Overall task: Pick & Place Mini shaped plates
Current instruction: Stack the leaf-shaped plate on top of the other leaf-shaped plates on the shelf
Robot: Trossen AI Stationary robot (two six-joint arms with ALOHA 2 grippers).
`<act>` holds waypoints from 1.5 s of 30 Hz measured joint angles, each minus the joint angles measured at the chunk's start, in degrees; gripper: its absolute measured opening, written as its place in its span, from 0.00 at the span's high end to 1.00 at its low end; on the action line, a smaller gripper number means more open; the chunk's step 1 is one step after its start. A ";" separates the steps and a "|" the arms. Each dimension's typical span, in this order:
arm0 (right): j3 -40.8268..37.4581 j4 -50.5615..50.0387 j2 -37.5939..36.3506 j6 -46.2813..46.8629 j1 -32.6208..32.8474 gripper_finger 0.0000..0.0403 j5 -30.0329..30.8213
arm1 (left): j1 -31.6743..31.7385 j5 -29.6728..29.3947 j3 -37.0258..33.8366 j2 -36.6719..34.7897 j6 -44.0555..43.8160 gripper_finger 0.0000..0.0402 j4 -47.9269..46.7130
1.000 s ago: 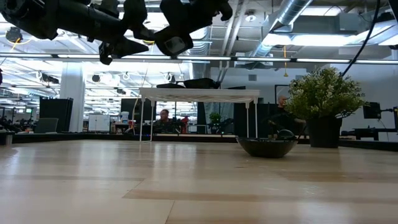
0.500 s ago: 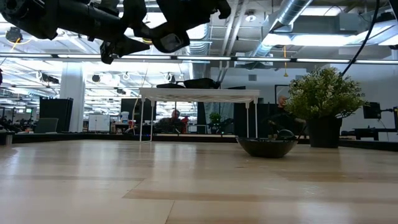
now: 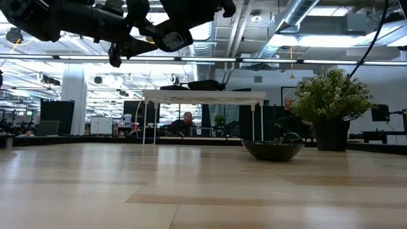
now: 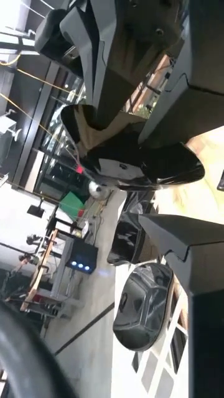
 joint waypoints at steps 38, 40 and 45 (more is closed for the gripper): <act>-0.02 -0.01 -0.09 -1.66 0.51 1.00 0.11 | 0.14 0.27 0.00 0.00 -0.29 0.98 1.04; -0.02 0.01 -0.09 -1.66 0.51 1.00 0.11 | 0.14 0.32 0.00 0.00 -0.29 0.98 1.07; -0.02 -0.01 -0.09 -1.68 0.48 1.00 0.14 | 0.14 0.97 0.00 0.00 -0.29 0.98 1.27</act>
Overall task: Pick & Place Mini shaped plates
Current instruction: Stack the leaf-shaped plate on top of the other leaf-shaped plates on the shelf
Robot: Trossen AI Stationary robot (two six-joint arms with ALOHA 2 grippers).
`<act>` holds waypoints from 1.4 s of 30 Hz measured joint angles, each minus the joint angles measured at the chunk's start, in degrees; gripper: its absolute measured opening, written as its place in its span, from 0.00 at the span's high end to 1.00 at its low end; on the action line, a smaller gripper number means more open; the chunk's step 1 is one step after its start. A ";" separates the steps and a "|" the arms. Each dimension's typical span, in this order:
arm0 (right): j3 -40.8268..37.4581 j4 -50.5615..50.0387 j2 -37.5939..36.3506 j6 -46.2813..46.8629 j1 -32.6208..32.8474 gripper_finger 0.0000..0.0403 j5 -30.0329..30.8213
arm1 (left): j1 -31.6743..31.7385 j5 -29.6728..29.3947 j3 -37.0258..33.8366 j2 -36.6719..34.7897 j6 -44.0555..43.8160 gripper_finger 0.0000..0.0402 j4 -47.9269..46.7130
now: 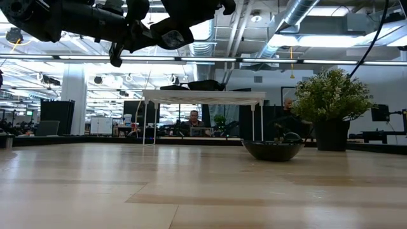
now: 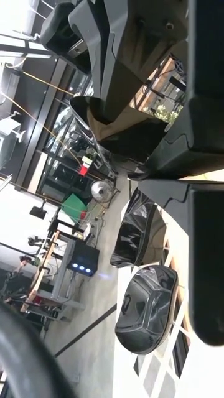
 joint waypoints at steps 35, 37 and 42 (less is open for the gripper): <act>-0.04 -0.03 -0.10 -6.01 0.76 0.82 -4.31 | -0.07 -0.23 0.00 0.00 0.44 0.99 0.85; -0.04 0.07 -0.52 -6.01 0.77 0.81 -4.53 | 0.00 -0.38 0.02 0.00 0.44 0.99 0.83; -0.04 0.14 -2.59 -5.99 0.87 0.75 -4.67 | 0.91 -0.73 0.02 0.00 0.44 0.99 0.37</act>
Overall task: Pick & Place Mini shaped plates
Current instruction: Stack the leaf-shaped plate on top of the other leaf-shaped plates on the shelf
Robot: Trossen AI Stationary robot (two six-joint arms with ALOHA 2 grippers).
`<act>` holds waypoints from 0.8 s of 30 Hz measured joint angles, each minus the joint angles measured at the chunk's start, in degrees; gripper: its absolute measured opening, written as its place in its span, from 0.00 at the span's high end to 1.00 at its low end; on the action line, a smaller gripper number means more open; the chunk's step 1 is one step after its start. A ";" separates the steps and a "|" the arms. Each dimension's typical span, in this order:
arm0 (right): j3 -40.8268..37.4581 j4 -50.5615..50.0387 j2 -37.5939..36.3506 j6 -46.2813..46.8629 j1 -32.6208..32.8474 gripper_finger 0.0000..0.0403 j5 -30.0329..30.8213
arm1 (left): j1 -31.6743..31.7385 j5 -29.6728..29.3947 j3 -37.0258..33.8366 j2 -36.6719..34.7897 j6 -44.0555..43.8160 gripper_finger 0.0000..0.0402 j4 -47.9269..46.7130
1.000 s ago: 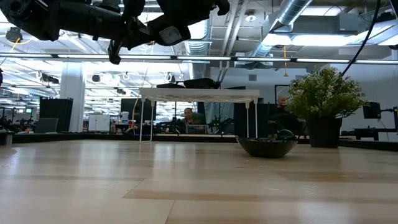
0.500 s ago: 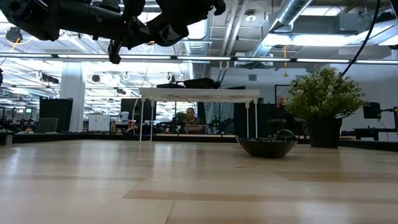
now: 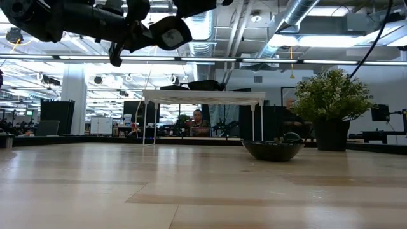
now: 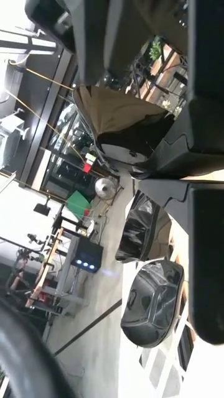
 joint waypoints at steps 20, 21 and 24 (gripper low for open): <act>0.04 -34.98 -8.92 10.10 -1.13 0.60 -3.39 | 0.55 2.83 0.00 0.02 1.75 0.99 -2.71; 0.04 -38.69 -9.35 13.30 -1.49 0.61 -4.98 | 0.70 3.05 0.00 0.02 1.74 0.99 -2.66; 0.04 -47.11 -10.40 20.78 -2.37 0.65 -9.35 | 1.34 4.25 0.01 0.02 1.47 0.99 -2.72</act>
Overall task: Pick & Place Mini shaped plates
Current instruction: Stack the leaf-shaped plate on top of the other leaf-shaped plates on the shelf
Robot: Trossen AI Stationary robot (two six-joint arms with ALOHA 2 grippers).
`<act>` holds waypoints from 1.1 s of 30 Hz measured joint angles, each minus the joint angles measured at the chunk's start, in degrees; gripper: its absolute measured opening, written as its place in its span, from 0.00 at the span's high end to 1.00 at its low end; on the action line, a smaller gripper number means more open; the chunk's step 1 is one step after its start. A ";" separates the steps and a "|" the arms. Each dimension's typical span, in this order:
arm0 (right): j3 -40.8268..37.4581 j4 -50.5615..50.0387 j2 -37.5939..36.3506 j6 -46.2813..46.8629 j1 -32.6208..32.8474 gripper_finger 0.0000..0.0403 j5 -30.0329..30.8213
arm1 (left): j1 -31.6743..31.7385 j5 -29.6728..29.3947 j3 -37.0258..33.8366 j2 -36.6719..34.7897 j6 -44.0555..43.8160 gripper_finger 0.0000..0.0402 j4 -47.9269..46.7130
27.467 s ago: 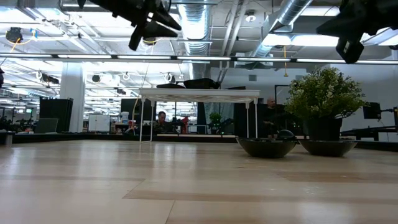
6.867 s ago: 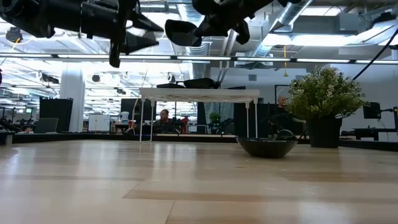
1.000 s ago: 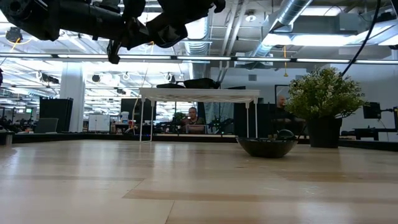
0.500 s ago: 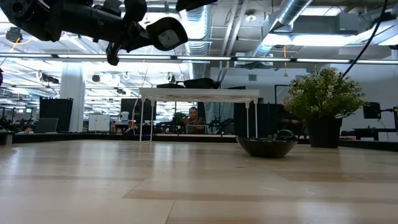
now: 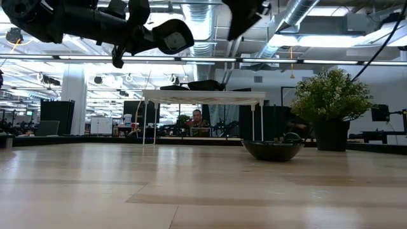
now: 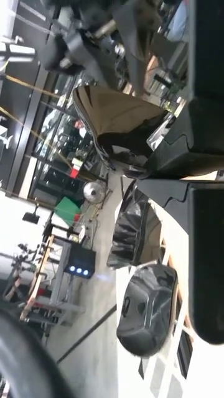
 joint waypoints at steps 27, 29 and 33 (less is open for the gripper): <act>-32.04 16.86 -25.62 16.84 3.99 0.73 -5.79 | 13.87 26.64 21.07 -0.02 -7.76 0.99 -45.10; -33.64 18.61 -27.06 16.95 4.46 0.73 -5.86 | 16.11 29.54 22.97 -0.01 -7.90 0.99 -49.87; -37.05 21.25 -29.52 17.63 5.17 0.73 -5.89 | 20.44 34.27 26.47 0.00 -6.85 0.99 -58.35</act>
